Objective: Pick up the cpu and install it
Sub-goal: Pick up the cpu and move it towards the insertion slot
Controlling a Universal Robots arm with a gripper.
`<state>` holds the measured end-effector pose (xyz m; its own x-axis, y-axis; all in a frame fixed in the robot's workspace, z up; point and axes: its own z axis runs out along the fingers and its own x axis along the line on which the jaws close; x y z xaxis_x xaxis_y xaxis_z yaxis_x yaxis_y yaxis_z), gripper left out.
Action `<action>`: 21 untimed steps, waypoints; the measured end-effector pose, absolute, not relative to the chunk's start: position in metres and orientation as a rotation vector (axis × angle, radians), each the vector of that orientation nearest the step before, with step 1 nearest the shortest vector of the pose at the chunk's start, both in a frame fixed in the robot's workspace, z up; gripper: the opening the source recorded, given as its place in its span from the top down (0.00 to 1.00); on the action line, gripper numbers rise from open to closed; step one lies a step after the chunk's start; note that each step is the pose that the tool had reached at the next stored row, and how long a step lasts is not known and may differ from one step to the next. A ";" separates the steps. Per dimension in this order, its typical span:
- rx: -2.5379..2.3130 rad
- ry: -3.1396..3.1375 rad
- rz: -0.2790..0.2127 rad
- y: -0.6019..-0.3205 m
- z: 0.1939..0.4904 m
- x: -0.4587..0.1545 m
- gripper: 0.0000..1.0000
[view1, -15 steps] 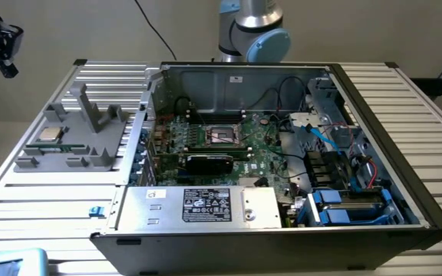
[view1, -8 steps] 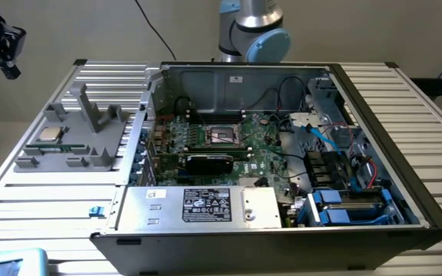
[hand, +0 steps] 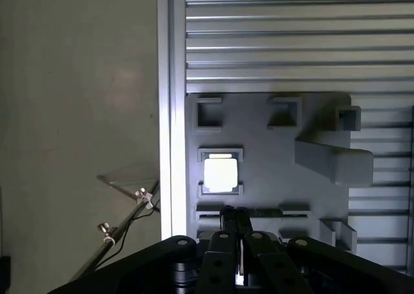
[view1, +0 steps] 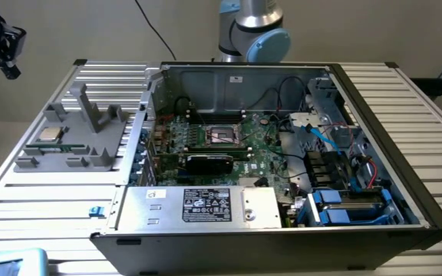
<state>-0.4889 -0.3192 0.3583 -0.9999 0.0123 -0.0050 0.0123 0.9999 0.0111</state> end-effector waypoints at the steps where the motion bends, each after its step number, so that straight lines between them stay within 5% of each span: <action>1: 0.019 3.136 0.017 -0.319 0.358 -0.489 0.88; 6: 0.019 3.136 0.017 -0.319 0.358 -0.489 0.87; 14: 0.019 3.136 0.017 -0.319 0.358 -0.489 0.51; 19: 0.019 3.137 0.017 -0.319 0.358 -0.489 0.34; 21: 0.019 3.136 0.017 -0.319 0.355 -0.489 0.34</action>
